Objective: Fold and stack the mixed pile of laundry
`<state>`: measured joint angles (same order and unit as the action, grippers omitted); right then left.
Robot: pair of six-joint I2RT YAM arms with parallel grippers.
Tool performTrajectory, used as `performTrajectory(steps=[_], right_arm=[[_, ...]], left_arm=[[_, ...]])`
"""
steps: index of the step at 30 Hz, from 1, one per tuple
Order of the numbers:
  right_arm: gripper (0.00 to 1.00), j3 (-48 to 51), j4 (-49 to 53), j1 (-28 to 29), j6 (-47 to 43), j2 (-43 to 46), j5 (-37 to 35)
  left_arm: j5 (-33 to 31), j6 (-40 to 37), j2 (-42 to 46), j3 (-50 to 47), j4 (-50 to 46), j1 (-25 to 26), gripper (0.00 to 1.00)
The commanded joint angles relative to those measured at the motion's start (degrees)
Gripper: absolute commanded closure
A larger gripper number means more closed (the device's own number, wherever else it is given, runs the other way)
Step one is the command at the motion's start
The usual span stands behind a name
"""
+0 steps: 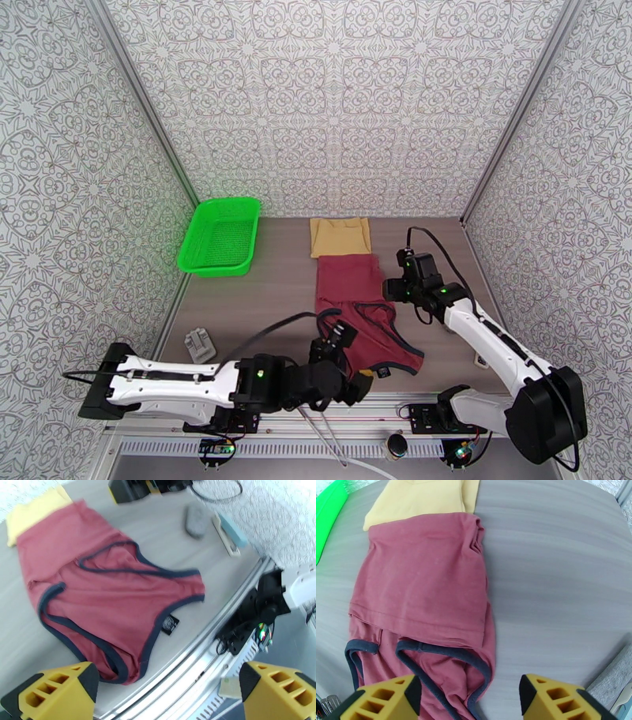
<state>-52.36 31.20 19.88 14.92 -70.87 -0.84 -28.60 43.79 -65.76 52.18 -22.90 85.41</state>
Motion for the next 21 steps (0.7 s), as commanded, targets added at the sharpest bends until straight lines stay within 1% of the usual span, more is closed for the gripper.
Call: performTrajectory(steps=[1,3,4,6,7,8,9,11,13,15,18,19,21], right_arm=[[0.3,-0.33,-0.73,0.15,-1.4,0.3,2.23],[0.3,-0.04,-0.41,0.17,-1.3,0.36,1.93],[0.3,0.23,-0.12,0.23,-1.06,0.54,1.51],[0.3,0.72,0.5,0.16,-0.77,0.96,0.73],[0.3,0.97,0.74,0.16,-0.61,1.15,0.39],[0.3,1.17,0.95,0.16,-0.53,1.38,-0.09],[0.29,1.29,1.2,0.16,-0.51,1.44,-0.37],[0.29,0.82,2.29,0.16,-0.85,1.44,-0.8],[0.3,0.26,3.17,0.16,-1.11,1.44,-1.29],[0.3,-0.42,3.85,0.16,-1.38,1.52,-1.29],[0.29,-0.61,3.96,0.16,-1.56,1.61,-0.63],[0.29,-0.5,3.96,0.16,-1.69,1.61,-0.24],[0.29,-0.2,3.78,0.14,-1.73,1.53,0.35]], left_arm=[[3.08,7.53,1.82,-6.7,7.7,-6.5,0.01],[2.34,9.22,1.08,-6.68,7.44,-6.31,0.01],[3.13,10.34,0.05,-5.29,4.84,-6.51,0.01],[4.14,13.74,-2.8,-0.39,-4.79,-6.99,0.02],[3.31,16.52,-4.86,2.42,-11.05,-6.53,0.04],[3.21,19.2,-7.12,5.16,-16.49,-6.06,0.08],[4.4,21.48,-9.21,7.04,-20.08,-5.83,0.13],[9.35,27.56,-14.6,10.76,-27.21,-6.11,0.28],[12.88,33.45,-19.88,13.6,-33.26,-5.47,0.32],[15.37,36.13,-24.63,16.02,-36.43,-4.65,0.33],[16.41,39.83,-29.73,18.7,-40.62,-4.67,0.32],[17.05,40.01,-30.56,18.67,-40.01,-5.17,0.32],[18.36,38.93,-31.14,17.68,-35.8,-6.35,0.32]])
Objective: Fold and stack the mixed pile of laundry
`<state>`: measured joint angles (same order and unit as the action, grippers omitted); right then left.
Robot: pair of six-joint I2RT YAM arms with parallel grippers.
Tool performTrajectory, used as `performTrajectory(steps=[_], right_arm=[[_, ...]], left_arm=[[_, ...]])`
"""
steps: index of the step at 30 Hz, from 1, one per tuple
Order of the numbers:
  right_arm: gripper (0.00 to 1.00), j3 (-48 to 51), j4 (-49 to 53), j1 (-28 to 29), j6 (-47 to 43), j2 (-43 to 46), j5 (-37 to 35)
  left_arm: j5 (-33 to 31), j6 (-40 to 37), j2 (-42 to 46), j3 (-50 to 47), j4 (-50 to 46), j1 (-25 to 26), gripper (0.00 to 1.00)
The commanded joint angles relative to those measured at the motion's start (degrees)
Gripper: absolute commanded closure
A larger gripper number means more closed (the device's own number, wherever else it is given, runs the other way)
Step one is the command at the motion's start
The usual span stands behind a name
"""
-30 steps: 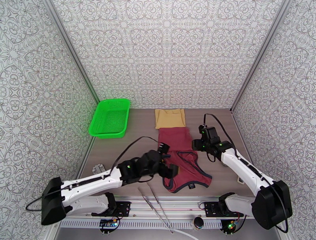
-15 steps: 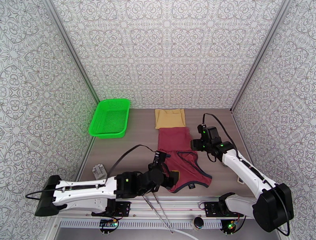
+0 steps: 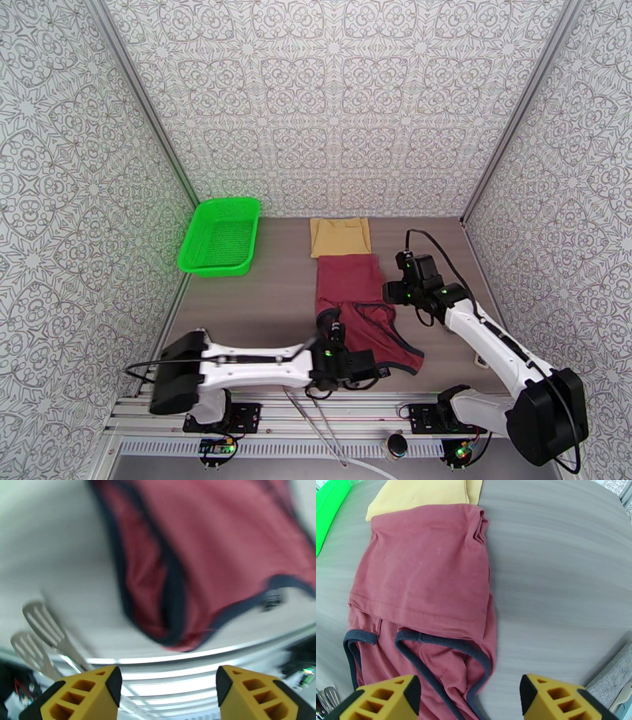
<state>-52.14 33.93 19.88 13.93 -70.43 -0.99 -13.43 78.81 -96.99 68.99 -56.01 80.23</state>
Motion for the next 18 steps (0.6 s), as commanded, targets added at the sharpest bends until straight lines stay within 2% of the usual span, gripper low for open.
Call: performTrajectory(steps=[1,6,11,18], right_arm=[[0.29,-0.21,0.93,0.14,-0.81,1.01,0.7],[0.29,0.84,0.61,0.15,-0.67,0.91,1.08],[0.29,1.15,0.74,0.1,-0.87,0.91,0.73],[0.29,0.72,1.05,0.14,-0.99,0.26,0.58]], left_arm=[[3.81,3.44,-0.01,0.26,-0.23,-1.91,0.34],[4.11,1.86,-1.3,-0.52,4.81,-4.68,0.42],[5.86,-0.33,-2.82,-1.26,7.86,-6.79,0.44],[8.01,0.13,-3.89,-0.95,6.98,-5.85,0.44]])
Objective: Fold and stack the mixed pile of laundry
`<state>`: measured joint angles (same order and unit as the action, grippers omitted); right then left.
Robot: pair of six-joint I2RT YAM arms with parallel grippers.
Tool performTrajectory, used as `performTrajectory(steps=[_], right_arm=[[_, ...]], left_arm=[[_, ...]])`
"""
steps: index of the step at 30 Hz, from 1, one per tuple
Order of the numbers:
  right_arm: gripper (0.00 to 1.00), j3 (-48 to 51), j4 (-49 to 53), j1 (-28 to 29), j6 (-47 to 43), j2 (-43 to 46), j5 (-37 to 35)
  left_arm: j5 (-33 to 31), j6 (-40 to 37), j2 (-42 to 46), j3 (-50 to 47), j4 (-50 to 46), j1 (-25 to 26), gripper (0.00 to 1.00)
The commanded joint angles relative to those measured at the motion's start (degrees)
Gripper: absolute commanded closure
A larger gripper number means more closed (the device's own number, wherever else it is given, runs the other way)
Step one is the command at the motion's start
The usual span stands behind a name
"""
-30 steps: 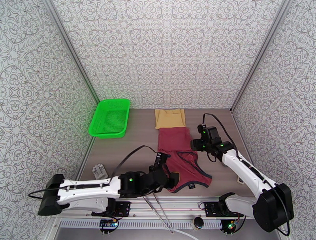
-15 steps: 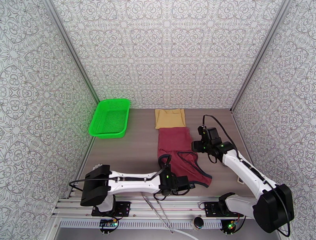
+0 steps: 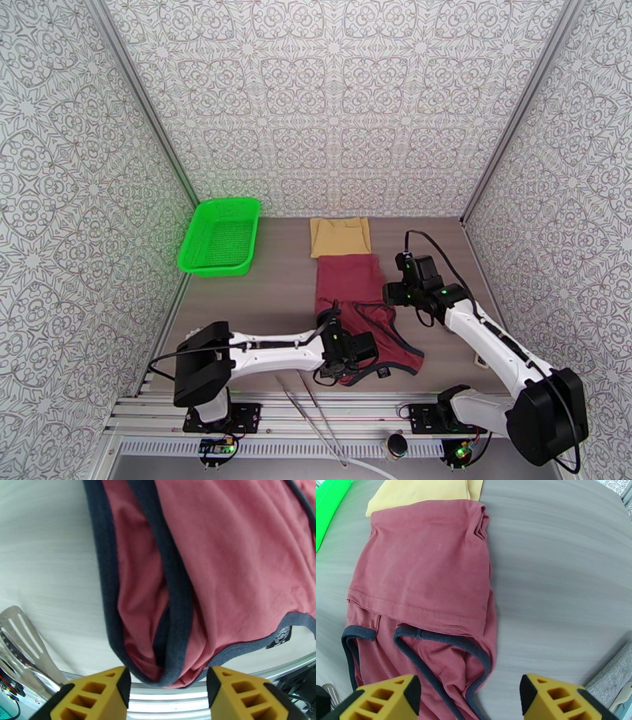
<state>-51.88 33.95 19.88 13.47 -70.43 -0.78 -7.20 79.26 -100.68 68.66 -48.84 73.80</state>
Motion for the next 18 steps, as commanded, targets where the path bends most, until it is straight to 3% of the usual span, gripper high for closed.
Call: performTrajectory(steps=[1,8,18], right_arm=[[0.29,0.39,1.03,0.16,-0.55,0.08,0.36],[0.3,0.64,1.21,0.16,-0.49,-0.41,0.56],[0.3,1.67,1.2,0.15,-0.13,-0.89,0.93]], left_arm=[[1.96,0.17,-0.08,-0.87,-0.81,0.81,0.44],[3.67,1.14,-1.1,-2.58,-0.2,1.22,0.44],[1.0,-4.23,-4.81,0.84,-1.35,-2.36,0.68]])
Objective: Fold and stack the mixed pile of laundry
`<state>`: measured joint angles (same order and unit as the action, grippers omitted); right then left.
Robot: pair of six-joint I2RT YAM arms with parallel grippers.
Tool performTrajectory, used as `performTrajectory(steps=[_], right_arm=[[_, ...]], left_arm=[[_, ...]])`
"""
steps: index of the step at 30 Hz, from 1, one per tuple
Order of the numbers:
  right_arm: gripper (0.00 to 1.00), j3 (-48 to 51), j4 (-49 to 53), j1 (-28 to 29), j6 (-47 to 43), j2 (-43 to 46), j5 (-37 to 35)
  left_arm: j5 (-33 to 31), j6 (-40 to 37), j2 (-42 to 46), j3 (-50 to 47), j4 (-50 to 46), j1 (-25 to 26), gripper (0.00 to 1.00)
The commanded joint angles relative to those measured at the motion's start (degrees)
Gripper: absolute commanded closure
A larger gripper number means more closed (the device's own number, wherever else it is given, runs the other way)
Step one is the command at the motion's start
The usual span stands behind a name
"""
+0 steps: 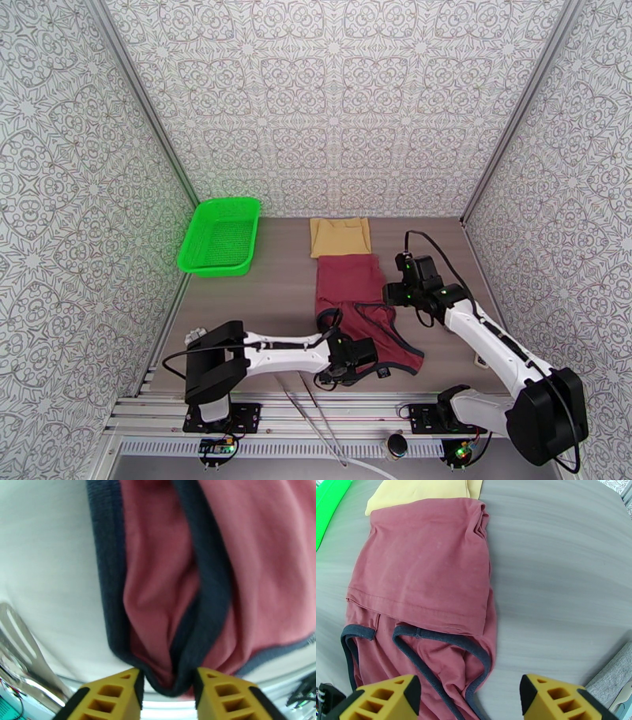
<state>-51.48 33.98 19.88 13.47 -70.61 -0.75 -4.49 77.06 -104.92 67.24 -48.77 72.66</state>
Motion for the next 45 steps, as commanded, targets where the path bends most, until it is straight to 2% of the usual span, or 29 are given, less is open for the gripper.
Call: performTrajectory(steps=[1,2,6,10,14,18,25,28,30,31,33,35,38,41,45], right_arm=[[0.3,1.35,1.32,0.16,-0.12,-0.76,1.02],[0.3,1.53,1.39,0.16,-0.07,-0.69,1.19],[0.32,2.3,2.06,0.23,0.22,-0.26,2.42],[0.34,4.26,1.21,0.69,0.72,0.62,5.25],[0.35,5.57,1.09,3.95,0.69,0.3,5.19],[0.35,6.39,1.3,10.5,0.85,0.34,3.07],[0.36,3.91,6.42,24.78,-1.01,0.13,-5.28],[0.36,0.31,8.49,27.61,-4.34,0.11,-8.4],[0.36,-2.68,10.15,28.01,-9.58,1.23,-11.24],[0.35,-3.71,10.69,27.93,-15.03,2.53,-10.97],[0.33,-4.15,11.05,27.97,-28.7,6.24,-9.01],[0.25,-3.86,11.25,27.9,-43.56,10.87,-9.35],[0.26,-2.65,14.94,27.82,-67.39,15.58,-8.85],[0.26,-5.31,22.79,26.86,-75.85,14.66,-5.73],[0.26,-5.35,32.83,26.87,-78.95,9.54,-2.95]], left_arm=[[-2.24,-2.04,-0.55,2.28,-2.16,-1.39,0.75],[-2.6,-1.79,-0.4,2.09,-2.82,-1.47,0.82],[-3.93,-0.16,2.19,-0.02,-5.15,-1.25,0.99],[-5.75,2.56,7.41,-4.49,-7.53,-1.25,1.0],[-7.43,4.64,13.46,-9.52,-7.75,-1.95,1.0],[-8.12,4.95,18.18,-13.98,-6.16,-3.51,1.0],[-7.84,3.09,22.12,-19.18,-2.97,-5.87,1.0],[-7.17,1.59,23.45,-20.94,0.03,-6.94,1.0],[-7.02,0.76,24.37,-21.57,1.4,-7.26,1.0],[-6.87,0.28,24.88,-21.79,1.99,-7.44,1.0],[-6.63,-0.61,26.0,-22.19,3.11,-7.69,1.0],[-6.17,-1.66,27.22,-22.8,4.61,-8.0,1.0],[-5.09,-3.27,28.99,-23.85,7.55,-8.68,1.0],[-3.7,-5.25,30.57,-24.65,10.28,-9.26,1.0],[-2.64,-7.13,32.49,-25.66,12.18,-9.82,1.0]])
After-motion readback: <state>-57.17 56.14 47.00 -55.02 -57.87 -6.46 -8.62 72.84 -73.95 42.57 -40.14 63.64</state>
